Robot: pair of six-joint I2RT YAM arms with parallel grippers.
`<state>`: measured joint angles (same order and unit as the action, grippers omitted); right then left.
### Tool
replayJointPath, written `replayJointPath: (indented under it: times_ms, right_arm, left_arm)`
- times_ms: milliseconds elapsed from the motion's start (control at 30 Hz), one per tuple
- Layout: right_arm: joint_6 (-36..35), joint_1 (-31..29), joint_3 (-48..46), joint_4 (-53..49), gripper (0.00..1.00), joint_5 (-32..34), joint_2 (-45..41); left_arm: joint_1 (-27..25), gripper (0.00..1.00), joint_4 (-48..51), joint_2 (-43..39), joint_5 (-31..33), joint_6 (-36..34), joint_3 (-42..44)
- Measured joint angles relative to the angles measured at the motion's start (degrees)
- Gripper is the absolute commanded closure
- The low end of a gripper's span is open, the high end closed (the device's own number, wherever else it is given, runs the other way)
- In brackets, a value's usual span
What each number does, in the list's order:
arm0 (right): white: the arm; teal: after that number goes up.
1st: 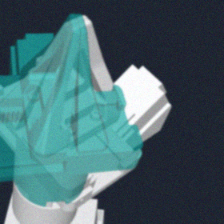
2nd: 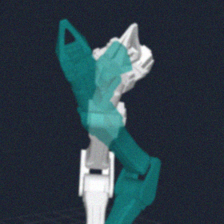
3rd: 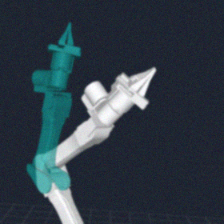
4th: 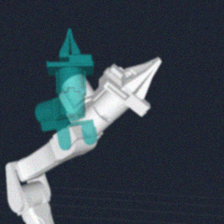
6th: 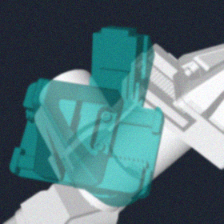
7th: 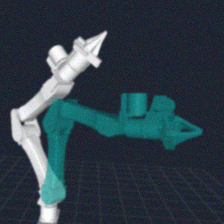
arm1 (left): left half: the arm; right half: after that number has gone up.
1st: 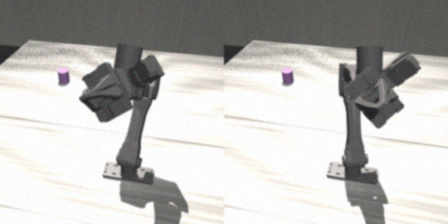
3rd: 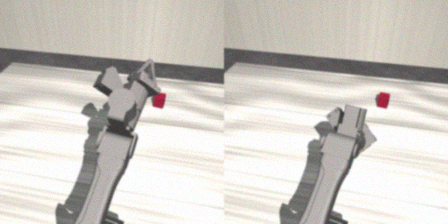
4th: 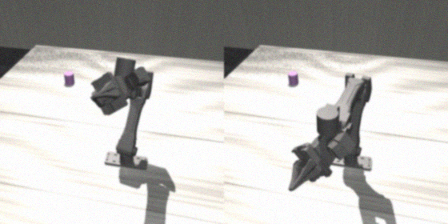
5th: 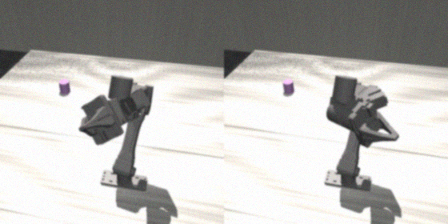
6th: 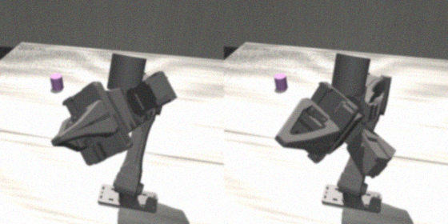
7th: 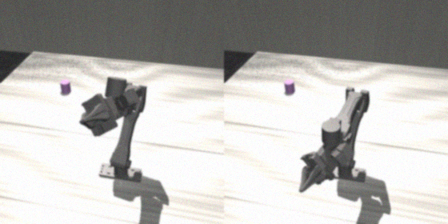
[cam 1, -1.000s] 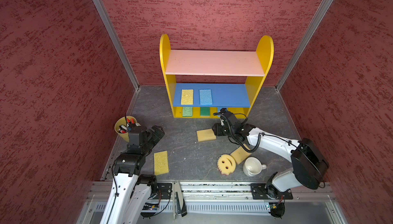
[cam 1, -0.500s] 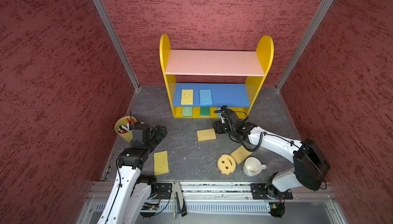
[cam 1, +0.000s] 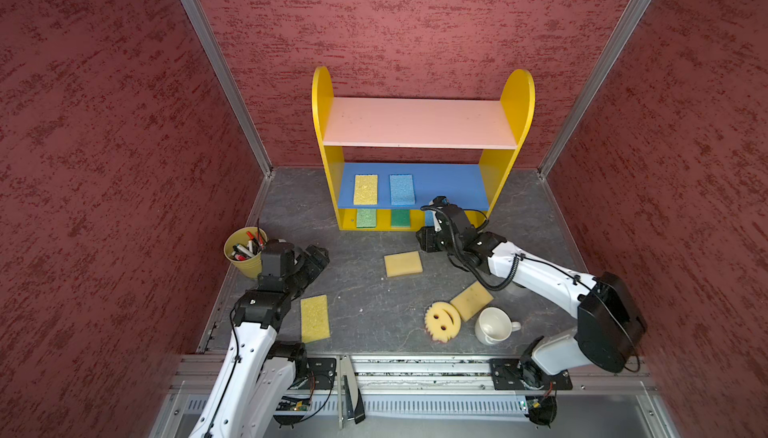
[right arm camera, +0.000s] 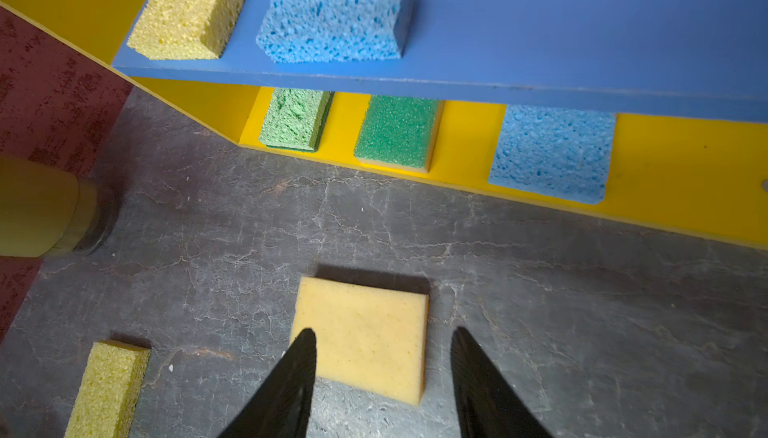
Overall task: Place and organize the cleaning sponges onto the shelf
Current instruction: 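Grasp the cream sponge with the right gripper while the left gripper moves toward it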
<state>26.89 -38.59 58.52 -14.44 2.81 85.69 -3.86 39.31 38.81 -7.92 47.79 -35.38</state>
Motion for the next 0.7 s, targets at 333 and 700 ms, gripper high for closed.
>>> replayJointPath:
  times_ms: [333, 700]
  right_arm:
    - [2.49, 0.20, -7.76, 0.20, 0.42, -3.30, 2.78]
    - [4.68, 0.42, -8.33, 5.33, 0.40, -10.64, 9.97]
  left_arm:
    - [-0.76, 0.09, -2.82, 3.32, -1.22, 0.48, 1.73]
    - [-6.54, 0.10, -7.26, 8.00, -1.03, 2.69, 4.20]
